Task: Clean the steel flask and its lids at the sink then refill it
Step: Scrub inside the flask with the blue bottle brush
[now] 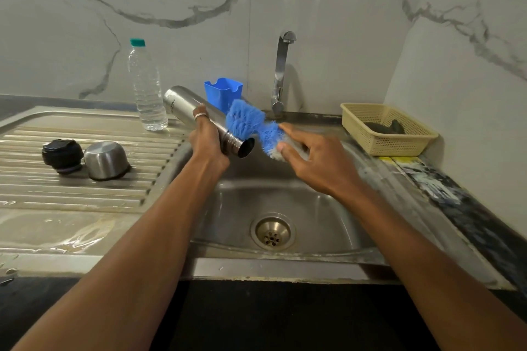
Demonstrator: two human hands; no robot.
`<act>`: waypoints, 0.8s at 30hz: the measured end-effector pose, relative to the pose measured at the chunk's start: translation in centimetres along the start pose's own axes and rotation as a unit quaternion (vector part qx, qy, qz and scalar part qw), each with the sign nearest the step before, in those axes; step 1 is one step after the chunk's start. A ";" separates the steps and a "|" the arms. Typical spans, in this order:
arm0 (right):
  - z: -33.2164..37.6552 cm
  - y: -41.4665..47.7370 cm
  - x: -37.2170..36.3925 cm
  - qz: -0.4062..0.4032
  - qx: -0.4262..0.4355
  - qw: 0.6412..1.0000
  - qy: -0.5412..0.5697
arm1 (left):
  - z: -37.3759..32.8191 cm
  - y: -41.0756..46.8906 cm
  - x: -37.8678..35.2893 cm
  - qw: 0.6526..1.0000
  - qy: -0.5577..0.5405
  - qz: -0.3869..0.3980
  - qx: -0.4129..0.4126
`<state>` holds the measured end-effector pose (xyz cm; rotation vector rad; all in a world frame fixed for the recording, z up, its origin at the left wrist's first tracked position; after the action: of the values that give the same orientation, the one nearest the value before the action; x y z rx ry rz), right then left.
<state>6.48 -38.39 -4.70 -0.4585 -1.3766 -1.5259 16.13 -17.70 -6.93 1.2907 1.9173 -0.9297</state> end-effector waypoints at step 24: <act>-0.5 0.4 0.1 -0.002 0.011 1.000 -0.016 | -0.1 -0.4 0.1 0.999 0.017 -0.028 -0.019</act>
<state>6.89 -38.86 -4.55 -0.4674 -1.4184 -1.5111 15.72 -17.68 -6.82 1.2438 1.9968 -0.8993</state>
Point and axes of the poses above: each hand's wrist, its own y-axis towards the middle knuckle, its own x-axis out of the back of the hand, z = x × y, the point moved 2 cm from there along y, towards the middle knuckle, and after that the axes turned 13 degrees about -y, right-handed, at the moved point
